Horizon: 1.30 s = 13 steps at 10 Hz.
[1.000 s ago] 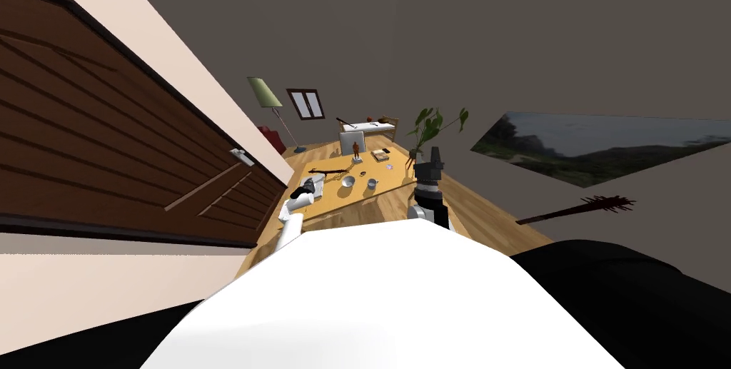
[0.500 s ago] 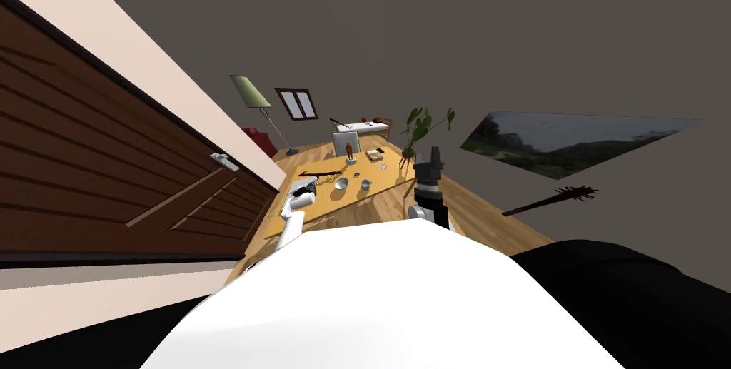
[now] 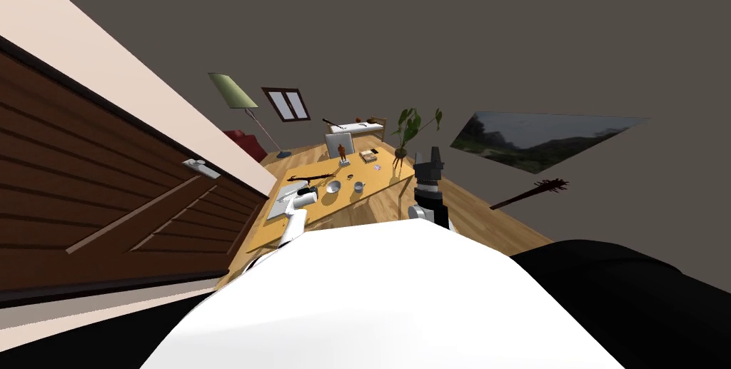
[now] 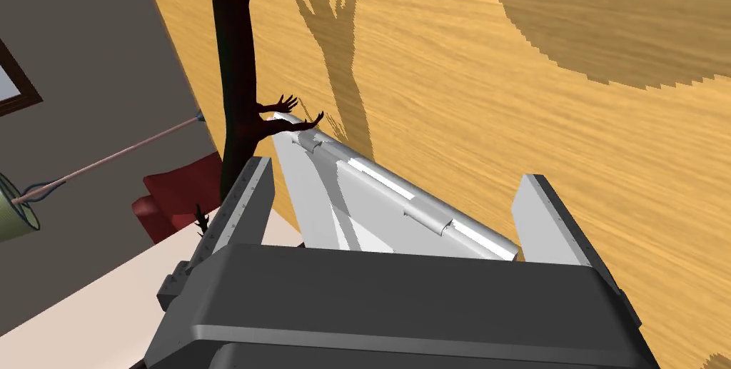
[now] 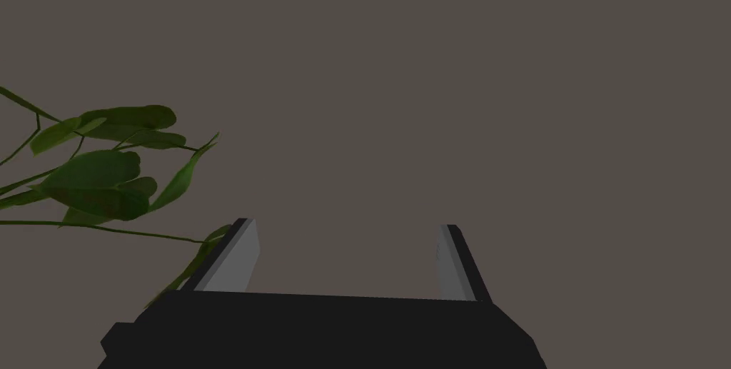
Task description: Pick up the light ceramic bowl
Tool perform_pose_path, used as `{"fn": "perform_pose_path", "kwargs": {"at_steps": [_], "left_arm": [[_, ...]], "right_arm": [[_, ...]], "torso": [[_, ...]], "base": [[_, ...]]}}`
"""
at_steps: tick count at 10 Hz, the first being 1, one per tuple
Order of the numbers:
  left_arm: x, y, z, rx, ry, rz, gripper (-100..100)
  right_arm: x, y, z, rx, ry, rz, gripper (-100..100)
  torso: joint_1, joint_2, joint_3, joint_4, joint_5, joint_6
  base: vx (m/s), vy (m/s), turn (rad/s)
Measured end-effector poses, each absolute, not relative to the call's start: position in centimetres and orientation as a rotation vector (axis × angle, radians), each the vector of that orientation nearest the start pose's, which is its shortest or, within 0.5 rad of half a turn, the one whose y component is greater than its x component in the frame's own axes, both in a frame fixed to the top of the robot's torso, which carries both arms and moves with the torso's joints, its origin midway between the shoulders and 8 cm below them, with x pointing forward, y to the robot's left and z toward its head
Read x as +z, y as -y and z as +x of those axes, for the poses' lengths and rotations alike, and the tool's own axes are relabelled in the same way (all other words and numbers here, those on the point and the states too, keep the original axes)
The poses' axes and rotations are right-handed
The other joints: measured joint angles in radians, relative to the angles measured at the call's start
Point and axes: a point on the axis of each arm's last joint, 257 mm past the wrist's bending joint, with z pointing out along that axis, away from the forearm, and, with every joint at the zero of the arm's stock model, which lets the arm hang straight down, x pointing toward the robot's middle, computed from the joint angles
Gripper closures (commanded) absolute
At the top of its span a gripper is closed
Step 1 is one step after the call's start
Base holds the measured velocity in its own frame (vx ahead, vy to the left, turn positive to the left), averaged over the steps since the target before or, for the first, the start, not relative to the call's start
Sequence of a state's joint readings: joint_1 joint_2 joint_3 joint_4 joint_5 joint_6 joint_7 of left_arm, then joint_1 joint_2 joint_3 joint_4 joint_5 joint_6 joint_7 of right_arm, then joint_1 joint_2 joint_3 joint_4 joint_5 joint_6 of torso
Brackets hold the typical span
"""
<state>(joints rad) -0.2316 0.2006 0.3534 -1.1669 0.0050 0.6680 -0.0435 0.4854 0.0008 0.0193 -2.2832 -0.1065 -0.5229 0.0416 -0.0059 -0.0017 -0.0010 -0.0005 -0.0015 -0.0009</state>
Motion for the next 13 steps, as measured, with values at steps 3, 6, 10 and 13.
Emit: {"fn": "perform_pose_path", "kwargs": {"at_steps": [3,6,10,13], "left_arm": [[-44.5,-43.6,47.7,-0.376,-1.560,-1.942,-100],[-46.8,-43.0,46.0,-0.299,-1.620,-2.001,-100],[-48.8,-42.4,43.9,-0.248,-1.659,-2.043,0],[-49.6,-42.0,43.8,-0.242,-1.654,-2.050,-100]], "right_arm": [[3.4,28.4,33.9,1.362,-0.527,0.682,0],[3.4,28.4,33.9,1.362,-0.527,0.682,0],[3.4,28.4,33.9,1.362,-0.528,0.682,0],[3.4,28.4,33.9,1.362,-0.528,0.682,0]], "torso": [[-0.002,-0.001,-0.001,0.000,0.000,0.000],[0.001,-0.001,-0.001,0.000,0.000,0.000],[0.005,0.002,0.001,0.000,0.001,-0.001],[0.009,0.003,0.002,0.001,0.002,-0.001]], "base": [[0.067,-0.108,-0.127],[0.074,-0.073,-0.104],[0.030,-0.016,-0.001],[0.012,0.044,-0.040]]}}
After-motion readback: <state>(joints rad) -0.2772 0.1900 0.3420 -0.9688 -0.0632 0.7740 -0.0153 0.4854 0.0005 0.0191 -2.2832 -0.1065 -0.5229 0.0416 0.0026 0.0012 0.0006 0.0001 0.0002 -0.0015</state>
